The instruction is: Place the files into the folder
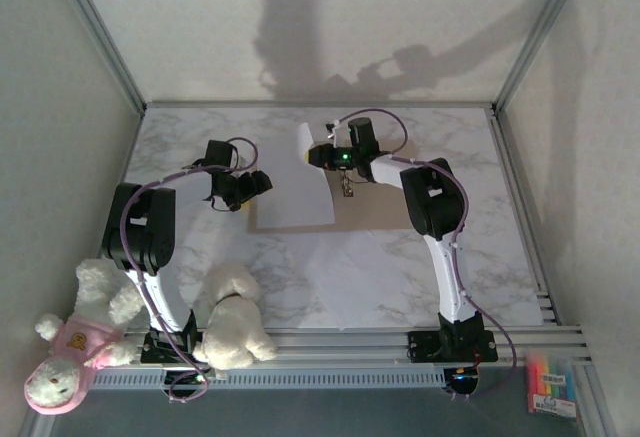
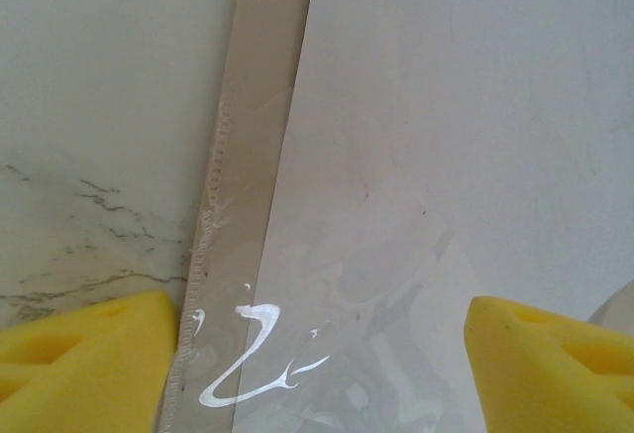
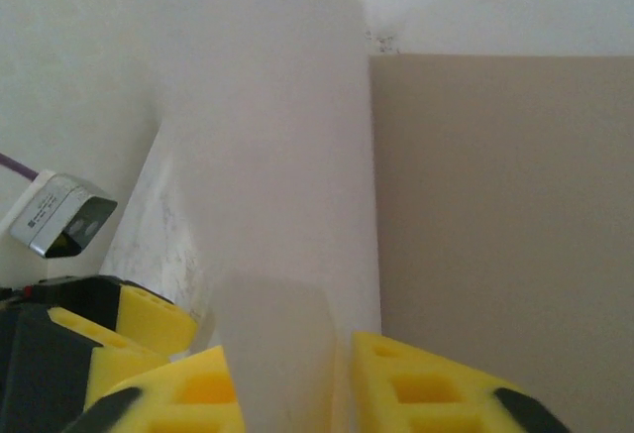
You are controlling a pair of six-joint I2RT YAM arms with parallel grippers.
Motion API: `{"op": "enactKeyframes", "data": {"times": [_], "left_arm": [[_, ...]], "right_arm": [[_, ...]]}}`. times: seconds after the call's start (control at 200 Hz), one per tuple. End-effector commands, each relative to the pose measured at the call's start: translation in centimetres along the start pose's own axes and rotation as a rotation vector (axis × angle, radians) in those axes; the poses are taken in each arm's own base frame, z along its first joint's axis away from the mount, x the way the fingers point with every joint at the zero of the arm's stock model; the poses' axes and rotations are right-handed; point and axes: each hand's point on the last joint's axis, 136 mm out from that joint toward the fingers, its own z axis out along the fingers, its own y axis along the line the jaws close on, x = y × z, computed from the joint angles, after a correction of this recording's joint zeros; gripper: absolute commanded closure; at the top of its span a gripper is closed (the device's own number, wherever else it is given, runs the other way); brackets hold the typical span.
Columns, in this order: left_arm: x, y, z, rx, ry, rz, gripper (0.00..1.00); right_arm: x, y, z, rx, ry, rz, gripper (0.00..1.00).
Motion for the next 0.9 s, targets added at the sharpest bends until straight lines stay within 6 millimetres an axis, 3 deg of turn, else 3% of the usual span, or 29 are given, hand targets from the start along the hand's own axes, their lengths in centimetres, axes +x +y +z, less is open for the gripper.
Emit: {"op": "enactKeyframes", "data": {"times": [0.0,0.516,0.656,0.896], "left_arm": [[2.8,2.2,0.6,-0.064,0.093,-0.059,0.23],[2.8,2.1,0.6,-0.062,0.093,-0.057,0.23],[2.7,2.1,0.7,-0.06,0.094,-0.06,0.23],[2.7,2.0,0.6,-0.058,0.095,-0.054,0.23]], "right_arm": [[0.3,-0.5,0.2,0.011,0.047,-0.024,0.67],[1.5,-1.9,0.8,0.089,0.19,-0.027,0.67],[2.7,-1.8,0.8,0.131,0.238,-0.052,0.71],[2.4,-2.4,0.7,0.175,0.229,-0.058,0.84]]}}
